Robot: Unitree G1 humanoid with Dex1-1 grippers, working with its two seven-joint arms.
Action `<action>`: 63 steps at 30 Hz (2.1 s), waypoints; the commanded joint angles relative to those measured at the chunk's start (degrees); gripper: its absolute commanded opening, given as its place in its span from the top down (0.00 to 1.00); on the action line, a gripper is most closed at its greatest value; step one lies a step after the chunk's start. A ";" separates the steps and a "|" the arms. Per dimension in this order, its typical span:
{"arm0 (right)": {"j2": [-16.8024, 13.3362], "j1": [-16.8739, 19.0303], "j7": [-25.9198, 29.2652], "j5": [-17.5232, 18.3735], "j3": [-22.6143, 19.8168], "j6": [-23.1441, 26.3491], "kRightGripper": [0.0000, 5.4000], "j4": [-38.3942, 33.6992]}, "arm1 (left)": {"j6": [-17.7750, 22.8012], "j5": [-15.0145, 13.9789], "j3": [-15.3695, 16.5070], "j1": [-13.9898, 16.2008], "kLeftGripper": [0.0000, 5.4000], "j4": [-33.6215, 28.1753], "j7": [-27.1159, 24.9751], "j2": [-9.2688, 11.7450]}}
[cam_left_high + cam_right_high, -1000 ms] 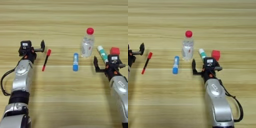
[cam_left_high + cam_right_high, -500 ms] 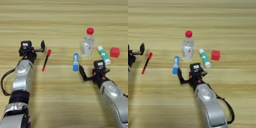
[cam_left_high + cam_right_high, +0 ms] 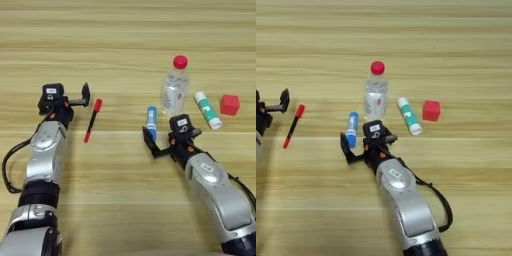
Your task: Move the objects on the table
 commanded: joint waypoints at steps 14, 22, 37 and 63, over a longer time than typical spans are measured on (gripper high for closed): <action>1.71 -3.98 -1.78 -1.99 0.47 0.91 0.00 6.07 | -0.64 0.12 0.20 -0.98 0.00 0.71 -0.17 0.44; 1.87 -5.31 -2.41 -2.20 -0.15 0.64 0.00 11.00 | -0.59 0.05 0.24 -0.89 0.00 0.58 -0.31 0.50; 3.02 -6.69 -2.90 -0.73 -2.12 2.24 0.00 15.82 | -0.62 0.06 0.20 -0.78 0.00 0.39 -0.37 0.45; 3.00 -7.21 -2.48 -0.31 -2.48 4.22 0.47 18.39 | -0.76 -0.05 0.20 -0.69 0.00 0.09 -0.47 0.36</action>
